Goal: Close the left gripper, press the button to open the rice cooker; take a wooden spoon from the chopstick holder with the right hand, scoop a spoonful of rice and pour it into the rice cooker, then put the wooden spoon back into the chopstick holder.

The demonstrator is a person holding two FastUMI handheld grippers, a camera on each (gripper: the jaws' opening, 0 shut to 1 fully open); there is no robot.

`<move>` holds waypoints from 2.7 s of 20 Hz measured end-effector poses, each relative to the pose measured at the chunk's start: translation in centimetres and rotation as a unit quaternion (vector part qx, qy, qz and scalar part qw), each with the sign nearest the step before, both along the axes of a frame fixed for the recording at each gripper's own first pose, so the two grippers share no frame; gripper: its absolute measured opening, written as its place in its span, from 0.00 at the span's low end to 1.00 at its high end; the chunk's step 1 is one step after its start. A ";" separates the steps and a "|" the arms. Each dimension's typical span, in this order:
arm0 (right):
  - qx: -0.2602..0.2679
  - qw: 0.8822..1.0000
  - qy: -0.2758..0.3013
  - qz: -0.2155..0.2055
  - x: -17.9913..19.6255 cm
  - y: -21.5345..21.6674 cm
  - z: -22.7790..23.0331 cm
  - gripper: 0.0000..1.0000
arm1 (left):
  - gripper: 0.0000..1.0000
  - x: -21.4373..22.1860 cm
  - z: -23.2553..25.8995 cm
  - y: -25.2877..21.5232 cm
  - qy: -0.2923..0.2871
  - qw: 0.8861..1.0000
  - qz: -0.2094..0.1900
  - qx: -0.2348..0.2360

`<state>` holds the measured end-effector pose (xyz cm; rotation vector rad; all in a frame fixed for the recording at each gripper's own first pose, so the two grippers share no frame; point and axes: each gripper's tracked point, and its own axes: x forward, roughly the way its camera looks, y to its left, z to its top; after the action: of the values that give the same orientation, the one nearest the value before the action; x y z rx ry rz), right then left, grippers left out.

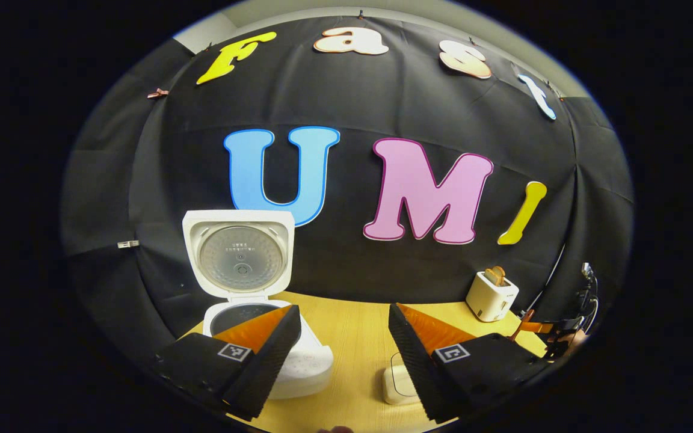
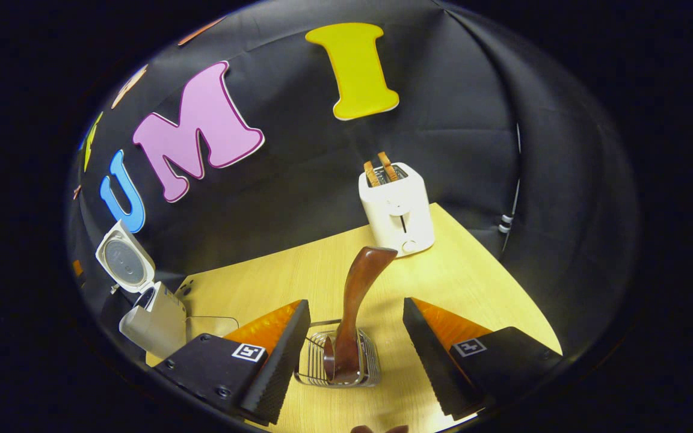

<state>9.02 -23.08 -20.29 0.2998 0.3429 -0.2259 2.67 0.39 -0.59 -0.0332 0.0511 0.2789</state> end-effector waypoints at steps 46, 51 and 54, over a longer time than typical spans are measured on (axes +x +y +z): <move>-0.294 0.938 -0.150 0.107 -8.4 21.8 19.0 0.98 | 0.98 8.7 2.7 19.6 0.000 0.993 0.113 0.036; -0.290 0.939 -0.152 0.103 -7.6 21.0 19.1 0.98 | 0.97 6.0 -3.2 16.1 0.039 0.994 0.100 0.006; -0.287 0.941 -0.150 0.101 -7.3 20.4 18.8 0.98 | 0.97 5.4 -5.7 15.3 0.058 0.994 0.097 -0.008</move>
<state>1.69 -2.65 -1.46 -0.2787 -0.0060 -0.0681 8.06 15.67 -6.34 -0.0376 0.1671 0.4747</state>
